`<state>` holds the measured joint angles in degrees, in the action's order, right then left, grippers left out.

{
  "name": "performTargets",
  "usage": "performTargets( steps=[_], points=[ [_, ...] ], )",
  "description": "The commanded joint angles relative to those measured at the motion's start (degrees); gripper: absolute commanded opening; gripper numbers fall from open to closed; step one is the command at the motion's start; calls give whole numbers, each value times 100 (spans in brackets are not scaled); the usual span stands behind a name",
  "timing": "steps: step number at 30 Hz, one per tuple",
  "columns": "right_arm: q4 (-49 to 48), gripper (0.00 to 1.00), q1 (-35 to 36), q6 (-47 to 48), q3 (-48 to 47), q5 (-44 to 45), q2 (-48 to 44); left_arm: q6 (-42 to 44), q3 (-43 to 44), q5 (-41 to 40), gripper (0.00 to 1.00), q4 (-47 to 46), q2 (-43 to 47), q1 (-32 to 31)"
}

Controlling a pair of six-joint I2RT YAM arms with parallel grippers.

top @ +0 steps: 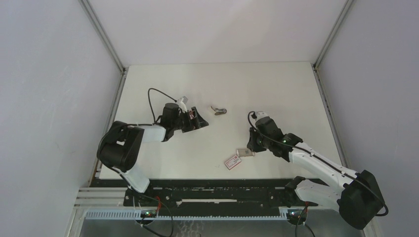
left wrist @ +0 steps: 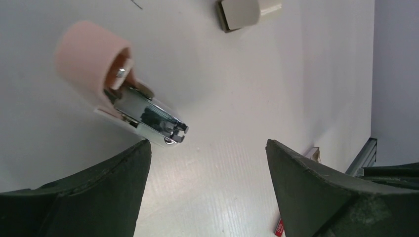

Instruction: Load the staples into the stapler

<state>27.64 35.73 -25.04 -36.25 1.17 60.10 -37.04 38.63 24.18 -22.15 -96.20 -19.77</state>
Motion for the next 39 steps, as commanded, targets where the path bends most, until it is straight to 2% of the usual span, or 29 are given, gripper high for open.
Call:
performTargets(
  steps=[1,8,13,17,23,26,30,39],
  points=[
    [-225,12,18,-7,1,3,-10,-77,-26,-169,91,122,35,-134],
    [-414,12,199,411,-326,-116,251,95,-143,-703,90,547,516,-140],
    [-714,12,476,829,-829,-228,743,343,-366,-1151,91,1333,1619,-138],
    [-930,12,641,1181,-1391,-366,1406,768,-535,-2088,92,2054,2874,-138],
    [-1058,12,783,1837,-2512,-606,2672,1032,-1413,-4231,93,1806,4528,-131],
    [-981,11,804,2165,-3183,-731,3341,1214,-1627,-4773,94,2048,5088,-128],
    [-687,11,812,2549,-4290,-815,4264,1237,-1762,-4731,94,2002,5470,-129],
    [-75,11,826,3041,-6006,-922,5813,1190,-1685,-4598,94,2056,5308,-127]
  ],
)
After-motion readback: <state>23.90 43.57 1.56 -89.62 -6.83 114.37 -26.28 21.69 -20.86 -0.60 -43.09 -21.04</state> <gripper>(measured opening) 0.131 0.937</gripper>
